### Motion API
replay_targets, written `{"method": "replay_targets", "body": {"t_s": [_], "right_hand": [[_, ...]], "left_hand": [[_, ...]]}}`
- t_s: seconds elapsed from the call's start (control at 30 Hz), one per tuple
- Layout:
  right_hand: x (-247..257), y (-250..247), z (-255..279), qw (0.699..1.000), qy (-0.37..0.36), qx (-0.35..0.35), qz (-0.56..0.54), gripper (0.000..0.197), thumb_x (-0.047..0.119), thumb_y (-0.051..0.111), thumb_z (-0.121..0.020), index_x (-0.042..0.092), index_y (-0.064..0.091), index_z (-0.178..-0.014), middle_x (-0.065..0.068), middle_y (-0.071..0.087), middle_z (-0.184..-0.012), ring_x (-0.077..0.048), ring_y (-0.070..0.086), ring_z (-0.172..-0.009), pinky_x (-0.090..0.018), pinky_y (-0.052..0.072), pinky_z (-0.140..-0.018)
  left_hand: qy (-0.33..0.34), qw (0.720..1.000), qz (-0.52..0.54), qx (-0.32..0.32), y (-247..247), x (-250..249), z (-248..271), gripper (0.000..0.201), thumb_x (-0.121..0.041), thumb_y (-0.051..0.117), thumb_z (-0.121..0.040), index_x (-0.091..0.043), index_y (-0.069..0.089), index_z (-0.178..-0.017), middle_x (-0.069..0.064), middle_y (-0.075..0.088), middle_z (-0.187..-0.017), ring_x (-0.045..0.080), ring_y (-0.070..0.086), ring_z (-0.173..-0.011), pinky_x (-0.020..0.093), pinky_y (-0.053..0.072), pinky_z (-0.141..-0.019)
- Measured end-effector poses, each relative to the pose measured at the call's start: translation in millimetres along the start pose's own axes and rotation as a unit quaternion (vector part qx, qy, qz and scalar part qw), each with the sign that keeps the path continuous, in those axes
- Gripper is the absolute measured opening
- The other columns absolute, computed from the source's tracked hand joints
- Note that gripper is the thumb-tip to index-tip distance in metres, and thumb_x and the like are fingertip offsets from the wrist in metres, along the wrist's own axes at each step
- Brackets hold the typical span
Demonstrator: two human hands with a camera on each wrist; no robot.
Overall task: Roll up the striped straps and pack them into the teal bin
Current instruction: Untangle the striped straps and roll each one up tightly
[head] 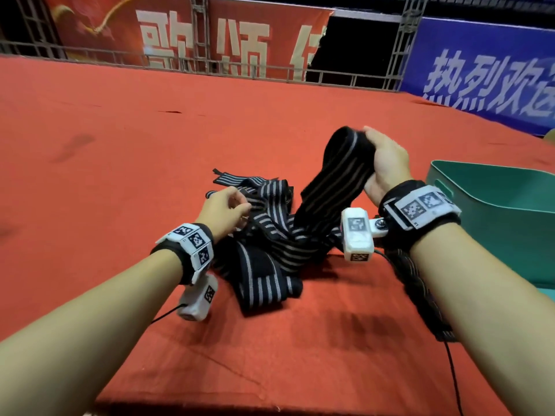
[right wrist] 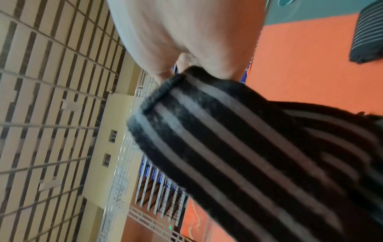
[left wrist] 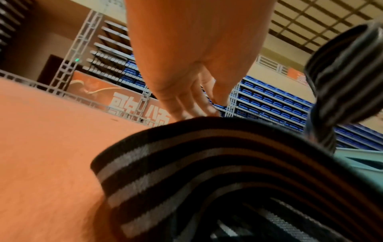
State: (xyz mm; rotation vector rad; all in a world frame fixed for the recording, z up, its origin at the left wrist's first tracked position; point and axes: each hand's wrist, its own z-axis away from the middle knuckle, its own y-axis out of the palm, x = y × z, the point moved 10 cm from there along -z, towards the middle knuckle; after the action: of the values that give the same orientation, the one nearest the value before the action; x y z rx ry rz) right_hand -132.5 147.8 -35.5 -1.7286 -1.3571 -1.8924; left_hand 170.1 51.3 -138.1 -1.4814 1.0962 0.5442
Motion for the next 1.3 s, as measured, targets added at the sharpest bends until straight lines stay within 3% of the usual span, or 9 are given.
{"method": "replay_targets", "body": {"t_s": [0.1,0.23,0.43,0.57,0.7,0.8,0.97,1.1,1.3], "right_hand": [[-10,10,13,0.994,-0.011,0.057,0.096,0.018,0.007,0.065,-0.087,0.01,0.078,-0.099,-0.001,0.074,-0.088,-0.015,0.068,-0.085,-0.028,0.057,-0.079],[7,25,37,0.989,-0.073,0.095,0.086,0.019,0.0,0.061,-0.083,0.011,0.075,-0.088,-0.002,0.069,-0.077,-0.008,0.062,-0.064,-0.018,0.049,-0.06],[22,46,47,0.986,-0.015,0.147,-0.08,0.019,0.01,0.062,-0.07,0.013,0.076,-0.082,-0.008,0.072,-0.085,-0.022,0.067,-0.076,-0.031,0.055,-0.073],[-5,60,68,0.968,0.022,0.242,0.06,0.028,0.013,0.058,-0.068,0.015,0.076,-0.089,-0.003,0.074,-0.088,-0.018,0.066,-0.081,-0.027,0.054,-0.072],[-74,51,93,0.869,0.13,0.328,0.347,0.032,0.005,0.062,-0.081,0.012,0.072,-0.11,-0.01,0.072,-0.113,-0.022,0.066,-0.101,-0.028,0.056,-0.076],[-110,19,118,0.758,0.214,0.349,0.508,0.022,0.006,0.068,-0.093,0.011,0.065,-0.114,-0.009,0.071,-0.103,-0.019,0.069,-0.083,-0.023,0.056,-0.055],[-128,-7,116,0.768,0.243,0.325,0.495,0.057,0.055,0.083,-0.077,0.014,0.073,-0.117,-0.005,0.079,-0.105,-0.023,0.077,-0.094,-0.035,0.061,-0.08],[-127,-26,93,0.69,0.18,0.284,0.641,0.071,0.054,0.095,-0.045,0.009,0.072,-0.094,-0.004,0.076,-0.095,-0.024,0.074,-0.087,-0.04,0.062,-0.08],[-98,-7,84,0.817,0.068,0.278,0.5,0.034,-0.001,0.083,-0.072,0.015,0.054,-0.069,0.011,0.056,-0.052,-0.002,0.05,-0.05,-0.013,0.037,-0.044]], "left_hand": [[-0.042,0.999,0.028,-0.006,-3,15,1,0.01,-0.019,0.066,-0.098,-0.014,0.062,-0.091,0.004,0.068,-0.078,0.02,0.064,-0.059,0.035,0.059,-0.065],[-0.13,0.974,-0.128,0.136,18,46,14,0.051,-0.056,0.046,-0.103,-0.009,0.067,-0.104,0.01,0.07,-0.108,0.032,0.067,-0.106,0.036,0.051,-0.096],[-0.246,0.94,-0.169,0.166,9,85,40,0.048,-0.05,0.073,-0.088,-0.009,0.062,-0.108,0.014,0.065,-0.107,0.03,0.061,-0.092,0.032,0.047,-0.069],[-0.284,0.923,-0.161,0.201,7,83,58,0.039,-0.019,0.078,-0.074,-0.003,0.056,-0.101,0.015,0.066,-0.099,0.031,0.066,-0.092,0.031,0.052,-0.066],[-0.286,0.933,-0.122,0.183,-6,85,64,0.05,-0.007,0.067,-0.043,0.004,0.063,-0.091,0.024,0.069,-0.092,0.034,0.068,-0.079,0.039,0.054,-0.068],[-0.305,0.941,-0.083,0.12,-21,76,78,0.01,0.007,0.058,-0.065,0.006,0.066,-0.059,0.021,0.06,-0.067,0.032,0.056,-0.059,0.029,0.046,-0.051],[-0.291,0.945,0.104,-0.106,-65,63,76,0.021,0.006,0.045,-0.085,0.009,0.064,-0.08,0.016,0.057,-0.061,0.033,0.054,-0.064,0.033,0.043,-0.063],[-0.19,0.947,0.246,-0.077,-51,12,66,0.026,0.013,0.039,-0.066,-0.006,0.056,-0.071,0.001,0.045,-0.047,0.025,0.042,-0.052,0.023,0.029,-0.047],[-0.204,0.895,0.37,0.142,28,-24,87,0.036,-0.007,0.058,-0.067,-0.01,0.063,-0.102,0.013,0.067,-0.1,0.028,0.066,-0.081,0.031,0.055,-0.072]]}}
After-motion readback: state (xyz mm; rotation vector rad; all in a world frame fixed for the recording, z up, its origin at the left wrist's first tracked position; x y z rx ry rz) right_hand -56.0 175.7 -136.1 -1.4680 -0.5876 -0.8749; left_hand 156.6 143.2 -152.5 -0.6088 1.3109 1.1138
